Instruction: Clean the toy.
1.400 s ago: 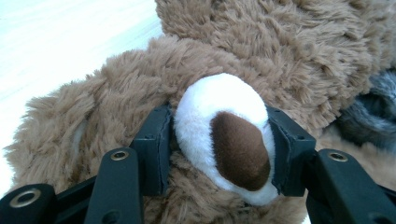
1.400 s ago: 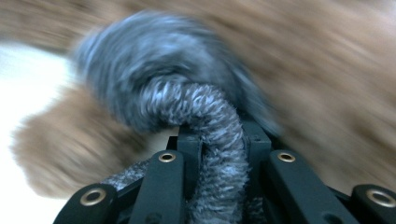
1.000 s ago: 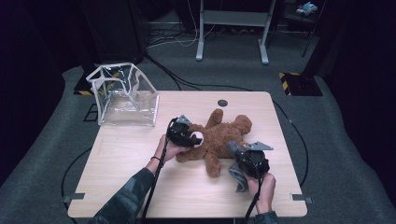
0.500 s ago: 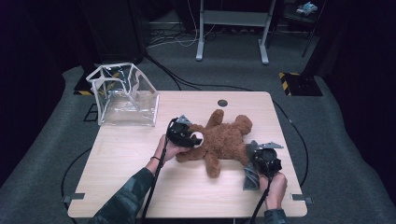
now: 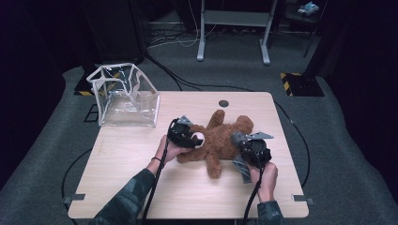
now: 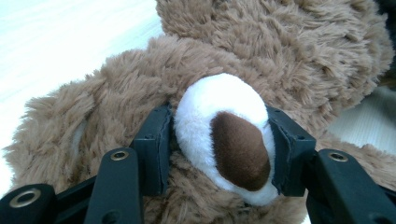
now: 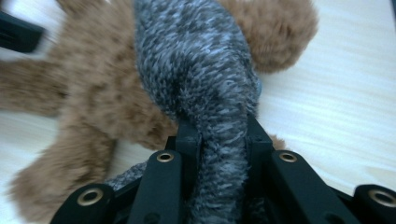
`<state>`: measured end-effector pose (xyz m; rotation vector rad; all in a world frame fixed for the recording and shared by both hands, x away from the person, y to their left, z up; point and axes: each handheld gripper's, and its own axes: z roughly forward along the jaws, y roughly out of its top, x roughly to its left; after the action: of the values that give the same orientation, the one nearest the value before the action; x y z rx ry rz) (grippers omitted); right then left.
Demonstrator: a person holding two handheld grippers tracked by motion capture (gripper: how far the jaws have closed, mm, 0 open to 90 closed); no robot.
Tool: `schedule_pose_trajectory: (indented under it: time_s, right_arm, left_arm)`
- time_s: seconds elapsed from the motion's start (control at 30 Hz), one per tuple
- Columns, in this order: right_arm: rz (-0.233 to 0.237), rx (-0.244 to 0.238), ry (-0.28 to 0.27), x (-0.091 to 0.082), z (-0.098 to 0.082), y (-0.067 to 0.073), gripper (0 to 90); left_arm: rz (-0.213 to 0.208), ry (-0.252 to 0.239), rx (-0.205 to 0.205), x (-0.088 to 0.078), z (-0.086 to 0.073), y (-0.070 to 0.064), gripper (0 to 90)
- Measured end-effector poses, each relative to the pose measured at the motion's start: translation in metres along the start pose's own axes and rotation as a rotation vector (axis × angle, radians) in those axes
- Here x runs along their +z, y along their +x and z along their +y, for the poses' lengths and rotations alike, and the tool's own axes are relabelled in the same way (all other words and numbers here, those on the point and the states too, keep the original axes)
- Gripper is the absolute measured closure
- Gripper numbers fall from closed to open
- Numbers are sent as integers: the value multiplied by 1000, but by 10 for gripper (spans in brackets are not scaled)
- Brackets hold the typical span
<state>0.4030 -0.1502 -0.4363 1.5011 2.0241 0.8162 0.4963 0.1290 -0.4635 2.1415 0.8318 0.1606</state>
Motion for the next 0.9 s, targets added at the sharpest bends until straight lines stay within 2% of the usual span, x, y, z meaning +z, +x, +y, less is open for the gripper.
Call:
schedule_pose_trajectory:
  time_s: [0.1, 0.17, 0.23, 0.3, 0.33, 0.4, 0.47, 0.53, 0.6, 0.67, 0.7, 0.73, 0.77, 0.8, 0.87, 0.9]
  right_arm:
    - [-8, 48, 25, 12, -16, -12, 747]
    - [-44, 78, 55, 13, -30, -22, 748]
    - [-57, 106, 92, 12, -43, -35, 747]
    - [-83, 105, 135, 11, -48, -42, 746]
    - [-88, 113, 140, 8, -48, -45, 744]
    - [-100, 117, 105, -2, -41, -49, 743]
    - [-94, 105, 50, -13, -26, -48, 741]
    - [-72, 76, 6, -19, -6, -41, 739]
    - [-42, 39, -10, -16, 14, -30, 737]
    - [-26, 7, -1, -5, 30, -17, 737]
    - [-22, 1, 22, 3, 35, -11, 737]
    - [-16, -10, 39, 11, 37, -7, 738]
    - [-31, -21, 58, 19, 37, -4, 741]
    - [-44, -27, 69, 24, 34, -4, 744]
    - [-32, 22, 74, 28, 24, -12, 747]
    - [-38, 37, 95, 30, 18, -18, 749]
  left_arm:
    - [-4, -3, 0, 0, 0, 0, 479]
    - [-5, 1, 5, 0, 0, 0, 479]
    - [-3, -1, 5, 0, 0, 0, 478]
    - [-1, -6, -1, 1, 0, 0, 479]
    - [-1, -7, -3, 1, 0, 0, 479]
    - [0, -8, -1, 1, 0, 0, 478]
    - [1, -6, -4, 1, 0, 0, 478]
    - [6, -2, -1, 0, 0, -1, 478]
    - [5, -1, -1, 0, 0, -1, 478]
    - [3, -2, -1, 0, 0, -1, 479]
    - [3, -3, 1, 0, 0, 0, 478]
    - [3, -2, 2, 0, 0, 0, 479]
    - [3, -2, 3, 0, 0, -1, 478]
    - [2, 0, 1, 0, 0, -1, 478]
    - [7, -1, 14, 0, 0, -1, 478]
    - [5, 1, 11, 0, 0, -1, 478]
